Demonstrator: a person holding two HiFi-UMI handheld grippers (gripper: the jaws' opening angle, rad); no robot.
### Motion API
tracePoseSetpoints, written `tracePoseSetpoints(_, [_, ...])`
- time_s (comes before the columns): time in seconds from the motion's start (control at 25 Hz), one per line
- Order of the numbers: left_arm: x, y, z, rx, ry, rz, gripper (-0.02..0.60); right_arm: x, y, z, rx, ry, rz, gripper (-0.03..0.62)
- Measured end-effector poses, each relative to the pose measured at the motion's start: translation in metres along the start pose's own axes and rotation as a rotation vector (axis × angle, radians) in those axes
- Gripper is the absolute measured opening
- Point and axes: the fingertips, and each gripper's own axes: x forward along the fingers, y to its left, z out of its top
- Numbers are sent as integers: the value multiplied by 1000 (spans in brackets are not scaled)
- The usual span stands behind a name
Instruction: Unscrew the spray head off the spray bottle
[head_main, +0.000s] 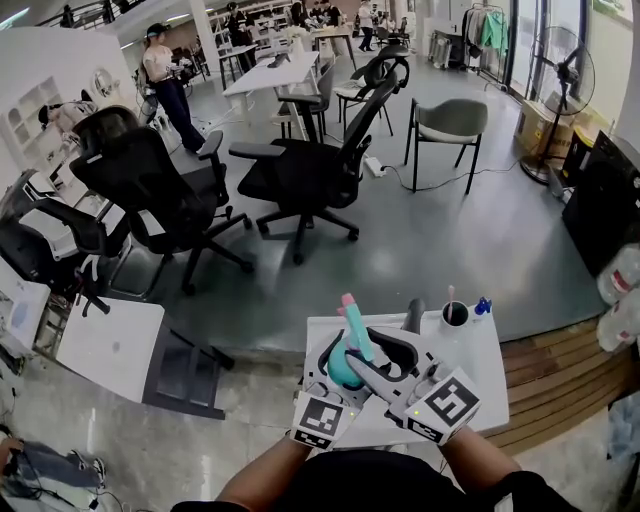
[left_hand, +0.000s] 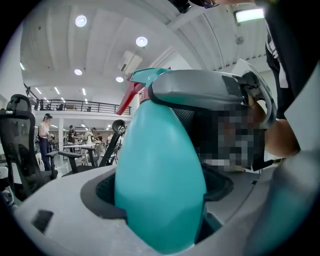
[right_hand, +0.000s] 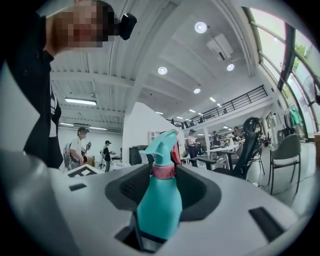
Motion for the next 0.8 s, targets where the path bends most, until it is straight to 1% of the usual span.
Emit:
tracePoseSetpoints(0.08, [1,1,2,-2,-6,-2,437,2,1,4,-6,-7,-10,162])
tracePoseSetpoints(0.2, [1,1,5,5,-15,-8,437,1,2,7,5,-16,-1,152])
tracePoseSetpoints(0.48, [-6,-5,9,19,-33,-56,437,-5,0,9,69,-40,61,137])
tracePoseSetpoints(0.6, [-12,-13,13,27,-45,-110,437,-10,3,12,88,-43,101,137])
tracePoseSetpoints(0.72, [-15,-21,17,37,-67,-184,436,-15,8,15,65,-49,148,135])
tracePoseSetpoints(0.8, [-18,-27,25,5,-96,-248,437,-17,12,19,40,-58,190,135])
